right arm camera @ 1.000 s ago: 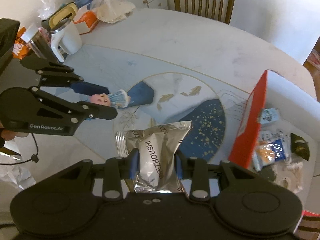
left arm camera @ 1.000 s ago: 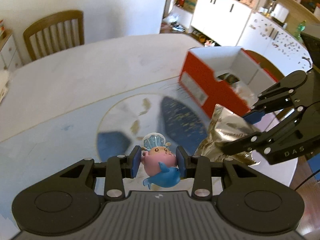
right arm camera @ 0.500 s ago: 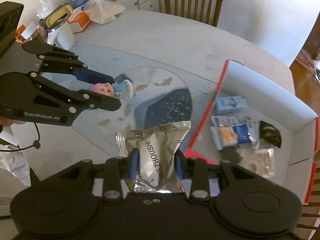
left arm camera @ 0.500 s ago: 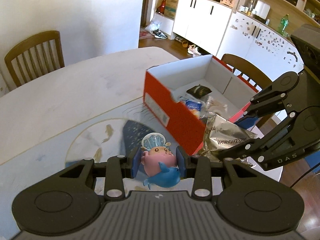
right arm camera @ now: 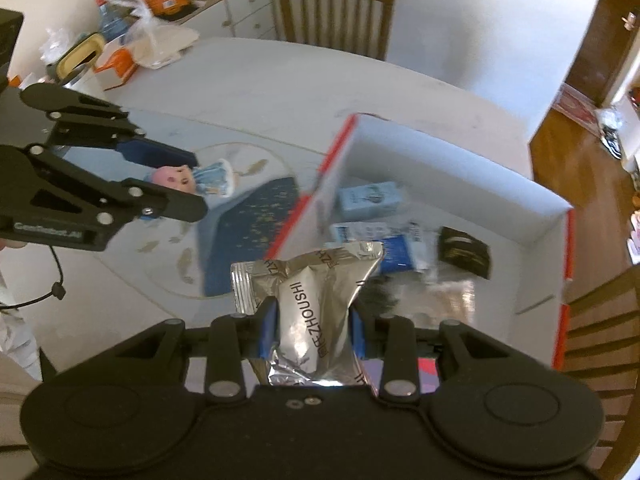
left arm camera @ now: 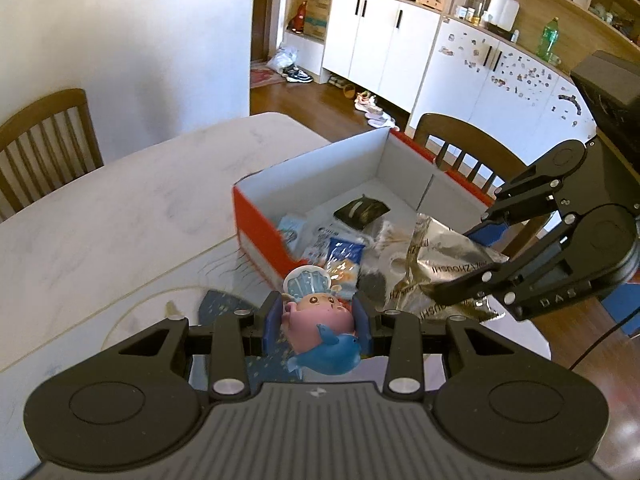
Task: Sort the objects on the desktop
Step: 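Carry the pig figurine and foil bag over the red shoebox, then lower the figurine and foil bag into the shoebox and open both grippers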
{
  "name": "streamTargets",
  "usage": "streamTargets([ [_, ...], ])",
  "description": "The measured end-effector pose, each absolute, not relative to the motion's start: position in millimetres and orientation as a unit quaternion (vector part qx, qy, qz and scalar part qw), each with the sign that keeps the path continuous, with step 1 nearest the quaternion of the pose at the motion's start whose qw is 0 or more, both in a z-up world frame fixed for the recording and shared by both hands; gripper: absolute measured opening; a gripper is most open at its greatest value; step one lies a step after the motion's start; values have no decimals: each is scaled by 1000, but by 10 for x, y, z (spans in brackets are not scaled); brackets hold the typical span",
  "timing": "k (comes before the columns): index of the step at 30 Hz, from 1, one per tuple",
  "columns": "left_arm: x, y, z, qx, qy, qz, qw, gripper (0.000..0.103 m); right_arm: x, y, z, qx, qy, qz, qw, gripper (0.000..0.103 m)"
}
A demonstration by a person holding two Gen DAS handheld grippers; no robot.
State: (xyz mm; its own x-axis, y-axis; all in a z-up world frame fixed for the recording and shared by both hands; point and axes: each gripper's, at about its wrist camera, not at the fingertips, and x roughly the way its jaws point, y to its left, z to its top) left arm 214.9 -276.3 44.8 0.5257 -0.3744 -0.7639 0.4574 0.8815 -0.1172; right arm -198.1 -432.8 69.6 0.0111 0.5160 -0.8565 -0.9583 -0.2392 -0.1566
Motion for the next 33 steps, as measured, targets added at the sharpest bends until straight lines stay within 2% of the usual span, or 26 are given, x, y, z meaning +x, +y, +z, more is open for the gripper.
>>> streamTargets([
  [11,2525,-3188,503,70,427,-255,865,36,-1364,-4184,904,-419,245,623,613,36],
  [33,3439,-3757,-98,112,464,-260,839,36,-930,-3735,434,-428,297,599,608,36],
])
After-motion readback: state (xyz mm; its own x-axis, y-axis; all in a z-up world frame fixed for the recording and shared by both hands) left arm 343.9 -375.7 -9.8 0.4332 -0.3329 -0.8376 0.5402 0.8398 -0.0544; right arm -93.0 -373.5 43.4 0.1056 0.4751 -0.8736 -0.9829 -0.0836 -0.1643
